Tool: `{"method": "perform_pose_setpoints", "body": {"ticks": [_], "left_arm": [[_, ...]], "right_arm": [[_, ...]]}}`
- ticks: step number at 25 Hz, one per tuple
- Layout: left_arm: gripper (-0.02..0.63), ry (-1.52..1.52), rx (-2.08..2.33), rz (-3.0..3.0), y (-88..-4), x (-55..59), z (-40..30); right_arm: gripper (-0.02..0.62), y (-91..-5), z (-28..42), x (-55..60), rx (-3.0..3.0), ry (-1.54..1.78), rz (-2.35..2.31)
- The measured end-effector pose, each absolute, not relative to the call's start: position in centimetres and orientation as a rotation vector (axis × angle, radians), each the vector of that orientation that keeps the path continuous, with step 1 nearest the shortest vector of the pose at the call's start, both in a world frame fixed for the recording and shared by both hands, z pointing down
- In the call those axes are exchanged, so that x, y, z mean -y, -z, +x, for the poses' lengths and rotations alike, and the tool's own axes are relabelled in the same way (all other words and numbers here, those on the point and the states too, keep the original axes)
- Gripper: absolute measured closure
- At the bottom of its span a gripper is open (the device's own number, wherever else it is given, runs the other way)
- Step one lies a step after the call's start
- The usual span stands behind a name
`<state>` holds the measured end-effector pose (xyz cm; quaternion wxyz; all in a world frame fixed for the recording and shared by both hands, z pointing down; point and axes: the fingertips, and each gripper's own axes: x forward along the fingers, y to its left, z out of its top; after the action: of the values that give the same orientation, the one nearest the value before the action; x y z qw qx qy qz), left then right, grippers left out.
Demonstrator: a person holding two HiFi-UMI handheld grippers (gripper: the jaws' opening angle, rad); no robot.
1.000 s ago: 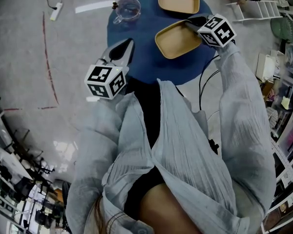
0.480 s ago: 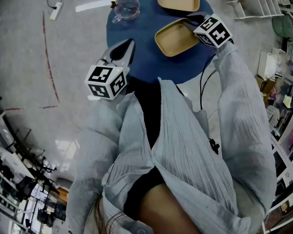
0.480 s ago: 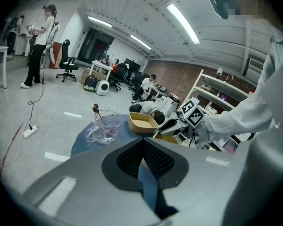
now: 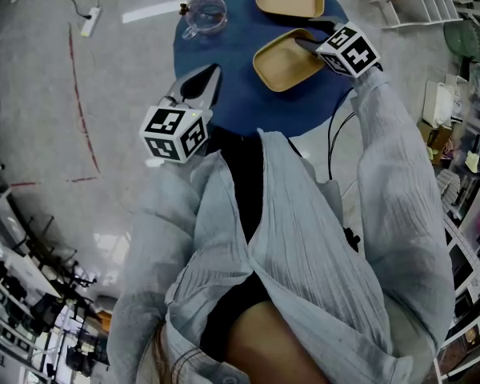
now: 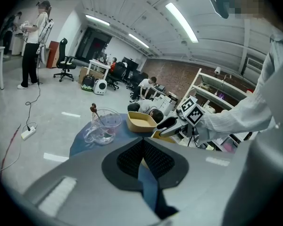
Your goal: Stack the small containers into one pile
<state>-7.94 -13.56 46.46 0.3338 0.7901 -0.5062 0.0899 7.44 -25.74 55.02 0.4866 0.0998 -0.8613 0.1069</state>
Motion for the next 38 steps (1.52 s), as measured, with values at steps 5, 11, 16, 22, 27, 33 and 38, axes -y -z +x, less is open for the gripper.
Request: {"method": "perform_pose_setpoints", "body": {"ticks": [5,11,16,22,27,33,38], "left_arm": [[0.595,-0.241,1.307,2.078,-46.4,14.1,-8.0],[0.595,-0.239,1.303,2.113,-45.5,15.3,-7.9],[0.595,-0.241,1.305,2.139,-44.9,16.4,-7.6],[0.595,-0.243,1.307,2.143,-45.0,17.7,-7.8],[0.595,-0.232,1.302,2.134,-45.5,18.8,-7.0],[0.595,-0.233,1.291,2.114,-46.0,19.2,-6.2],[0.595,-0.223,1.274,2.098,-45.9,18.4,-6.1]], "right_arm": [[0.377,-54.6,7.8,26.3,2.113,-0.317,0.314],[0.377,-52.5,8.1,27.9,2.178,-0.415,0.494],[0.383,-51.6,9.7,30.5,2.201,-0.512,0.725],[0.387,-52.3,11.4,33.0,2.153,-0.648,0.975],[0.404,-54.0,11.7,34.3,2.121,-0.724,1.049],[0.419,-56.2,11.5,35.4,2.079,-0.789,1.076],[0.444,-57.0,11.1,35.8,2.046,-0.809,1.099]]}}
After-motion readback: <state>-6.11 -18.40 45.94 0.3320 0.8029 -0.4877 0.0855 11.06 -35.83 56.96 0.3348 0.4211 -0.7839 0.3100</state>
